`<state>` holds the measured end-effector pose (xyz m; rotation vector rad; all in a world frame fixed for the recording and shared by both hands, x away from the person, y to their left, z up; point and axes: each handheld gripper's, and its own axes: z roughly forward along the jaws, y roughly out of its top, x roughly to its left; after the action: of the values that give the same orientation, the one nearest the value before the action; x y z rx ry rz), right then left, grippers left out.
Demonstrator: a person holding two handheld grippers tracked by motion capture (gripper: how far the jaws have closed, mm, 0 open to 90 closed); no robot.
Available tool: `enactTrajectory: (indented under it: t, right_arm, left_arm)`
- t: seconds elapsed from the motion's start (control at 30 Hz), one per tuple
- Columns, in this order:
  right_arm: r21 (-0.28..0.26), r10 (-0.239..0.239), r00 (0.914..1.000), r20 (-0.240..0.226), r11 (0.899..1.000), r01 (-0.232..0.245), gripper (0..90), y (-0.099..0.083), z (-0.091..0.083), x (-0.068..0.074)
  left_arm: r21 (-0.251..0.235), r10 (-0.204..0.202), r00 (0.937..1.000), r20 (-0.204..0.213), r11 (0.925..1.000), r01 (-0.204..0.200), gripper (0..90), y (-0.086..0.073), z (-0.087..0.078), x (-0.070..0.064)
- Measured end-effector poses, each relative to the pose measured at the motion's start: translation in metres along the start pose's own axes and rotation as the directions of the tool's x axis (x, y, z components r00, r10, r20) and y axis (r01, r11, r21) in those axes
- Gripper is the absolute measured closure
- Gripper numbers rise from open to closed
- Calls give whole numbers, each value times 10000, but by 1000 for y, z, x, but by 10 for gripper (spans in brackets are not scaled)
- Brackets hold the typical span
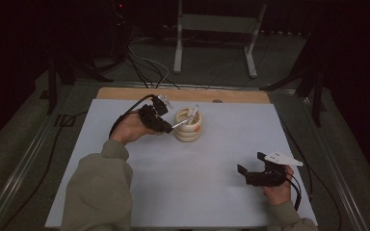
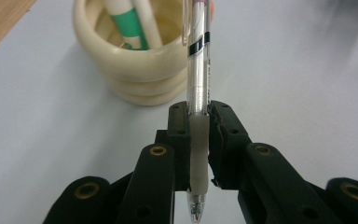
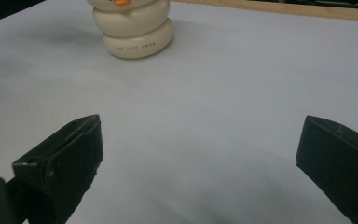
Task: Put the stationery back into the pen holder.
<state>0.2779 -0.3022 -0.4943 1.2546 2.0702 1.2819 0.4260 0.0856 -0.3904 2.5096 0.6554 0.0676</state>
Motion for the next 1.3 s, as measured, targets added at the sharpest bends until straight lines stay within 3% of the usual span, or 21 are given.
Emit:
enactTrajectory:
  t: [0.13,0.47,0.7,1.0,1.3]
  right_arm:
    - [-9,23,10000,-6,10000,-23,7,0,0,0]
    - [-15,23,10000,-11,10000,-23,7,0,0,0]
    - [-34,20,10000,-14,10000,-20,7,0,-1,-1]
    - [-36,33,10000,-29,10000,-33,7,0,-1,-1]
    - [-36,18,10000,-36,10000,-18,7,0,-1,-1]
  left_arm:
    - [46,-216,9997,-102,9998,217,804,3,-3,3]
    - [421,-557,9953,-795,9974,591,804,17,-12,12]
    - [545,-621,9943,-865,9963,669,804,23,-11,16]
    - [558,-990,9921,-765,9931,1034,803,28,-6,23]
    - [866,-986,9922,-767,9907,1051,802,31,1,22]
